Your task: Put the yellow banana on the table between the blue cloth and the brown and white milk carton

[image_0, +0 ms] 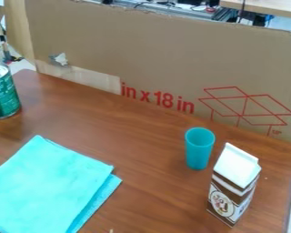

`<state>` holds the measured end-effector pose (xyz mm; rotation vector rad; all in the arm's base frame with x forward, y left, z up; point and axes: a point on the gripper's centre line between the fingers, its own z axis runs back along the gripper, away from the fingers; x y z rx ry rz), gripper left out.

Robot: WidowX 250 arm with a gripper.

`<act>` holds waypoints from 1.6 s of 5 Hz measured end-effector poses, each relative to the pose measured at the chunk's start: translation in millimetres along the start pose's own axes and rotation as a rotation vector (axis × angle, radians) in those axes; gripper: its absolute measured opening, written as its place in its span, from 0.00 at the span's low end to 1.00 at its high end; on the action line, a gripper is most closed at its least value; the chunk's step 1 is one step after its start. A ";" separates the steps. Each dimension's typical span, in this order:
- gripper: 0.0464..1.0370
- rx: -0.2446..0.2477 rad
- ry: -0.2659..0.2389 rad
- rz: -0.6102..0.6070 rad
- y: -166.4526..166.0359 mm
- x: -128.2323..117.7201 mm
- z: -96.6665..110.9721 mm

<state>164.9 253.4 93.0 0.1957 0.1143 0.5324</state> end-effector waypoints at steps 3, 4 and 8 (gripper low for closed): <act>0.96 -0.015 0.045 0.082 17.7 8.3 -42.3; 0.96 -0.006 0.065 0.105 18.0 8.3 -51.8; 0.57 -0.146 0.049 0.060 -6.0 6.6 -49.9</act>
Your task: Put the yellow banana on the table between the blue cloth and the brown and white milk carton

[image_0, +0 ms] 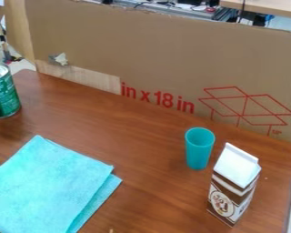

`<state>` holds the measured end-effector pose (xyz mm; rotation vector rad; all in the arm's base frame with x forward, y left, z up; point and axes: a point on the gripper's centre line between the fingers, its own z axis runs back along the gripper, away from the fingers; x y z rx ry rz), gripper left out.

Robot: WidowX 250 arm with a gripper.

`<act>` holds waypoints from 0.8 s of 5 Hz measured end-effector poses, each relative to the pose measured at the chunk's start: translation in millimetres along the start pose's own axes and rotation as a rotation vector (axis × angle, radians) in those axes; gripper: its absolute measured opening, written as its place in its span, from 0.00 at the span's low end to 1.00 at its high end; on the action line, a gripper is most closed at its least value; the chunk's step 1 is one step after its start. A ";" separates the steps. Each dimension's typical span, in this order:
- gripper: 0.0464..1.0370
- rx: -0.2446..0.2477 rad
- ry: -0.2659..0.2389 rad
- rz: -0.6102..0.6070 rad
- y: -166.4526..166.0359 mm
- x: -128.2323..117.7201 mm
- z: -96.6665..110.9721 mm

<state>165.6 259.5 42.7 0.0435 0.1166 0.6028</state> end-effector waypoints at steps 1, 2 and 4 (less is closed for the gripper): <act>0.57 -0.074 -0.047 -0.114 -29.4 -0.8 32.6; 0.57 -0.092 -0.115 -0.264 -73.0 -4.5 63.9; 0.57 -0.012 -0.153 -0.535 -153.9 -69.3 69.7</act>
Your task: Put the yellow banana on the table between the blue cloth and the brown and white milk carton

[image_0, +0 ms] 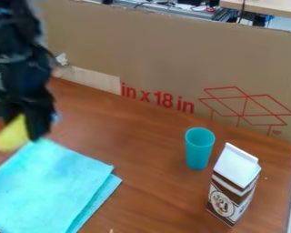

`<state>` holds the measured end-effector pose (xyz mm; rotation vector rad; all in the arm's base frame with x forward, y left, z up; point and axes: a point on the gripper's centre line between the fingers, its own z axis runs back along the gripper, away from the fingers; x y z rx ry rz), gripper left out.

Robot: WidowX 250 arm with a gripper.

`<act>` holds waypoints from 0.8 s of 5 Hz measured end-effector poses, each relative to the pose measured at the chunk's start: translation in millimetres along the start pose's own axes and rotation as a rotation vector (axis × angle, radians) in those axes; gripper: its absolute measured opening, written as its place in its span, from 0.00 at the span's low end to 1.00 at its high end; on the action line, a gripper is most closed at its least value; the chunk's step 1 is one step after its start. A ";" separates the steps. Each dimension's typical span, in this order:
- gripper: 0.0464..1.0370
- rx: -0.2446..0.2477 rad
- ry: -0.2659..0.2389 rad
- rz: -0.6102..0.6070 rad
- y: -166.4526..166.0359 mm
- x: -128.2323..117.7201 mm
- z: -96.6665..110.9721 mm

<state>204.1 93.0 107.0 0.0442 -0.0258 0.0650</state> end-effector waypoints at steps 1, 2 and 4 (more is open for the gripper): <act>0.57 -0.048 -0.016 -0.078 -31.9 -4.5 -4.2; 0.57 -0.092 0.026 -0.136 -56.9 -12.7 -9.5; 0.57 -0.158 0.100 -0.189 -106.3 -33.7 -28.9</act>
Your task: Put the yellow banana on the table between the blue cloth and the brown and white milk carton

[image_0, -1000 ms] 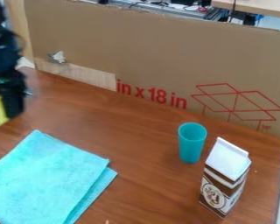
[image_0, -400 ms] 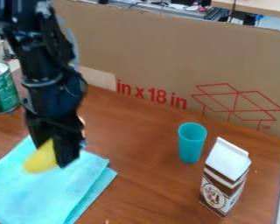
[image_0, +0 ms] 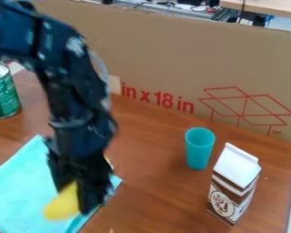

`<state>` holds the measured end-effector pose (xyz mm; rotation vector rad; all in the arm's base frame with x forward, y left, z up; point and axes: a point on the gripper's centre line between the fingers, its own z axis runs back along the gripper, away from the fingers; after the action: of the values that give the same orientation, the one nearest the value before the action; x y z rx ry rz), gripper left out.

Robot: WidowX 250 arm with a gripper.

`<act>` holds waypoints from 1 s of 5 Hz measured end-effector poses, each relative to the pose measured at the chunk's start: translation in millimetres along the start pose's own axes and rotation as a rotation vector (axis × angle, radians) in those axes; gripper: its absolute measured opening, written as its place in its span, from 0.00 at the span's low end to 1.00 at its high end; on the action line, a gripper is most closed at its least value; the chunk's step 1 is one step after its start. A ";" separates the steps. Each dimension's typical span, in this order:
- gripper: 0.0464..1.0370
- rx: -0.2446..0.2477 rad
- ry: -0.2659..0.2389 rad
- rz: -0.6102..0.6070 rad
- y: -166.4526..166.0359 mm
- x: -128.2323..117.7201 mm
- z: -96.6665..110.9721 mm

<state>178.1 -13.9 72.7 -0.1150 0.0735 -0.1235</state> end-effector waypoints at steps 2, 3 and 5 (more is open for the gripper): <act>0.57 -0.017 -0.032 -0.008 -38.7 11.6 -25.0; 0.57 -0.031 -0.019 -0.005 -50.7 15.7 -39.2; 0.64 -0.019 0.041 -0.006 -49.0 28.7 -60.6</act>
<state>195.8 -72.5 16.5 -0.1322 0.1149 -0.1315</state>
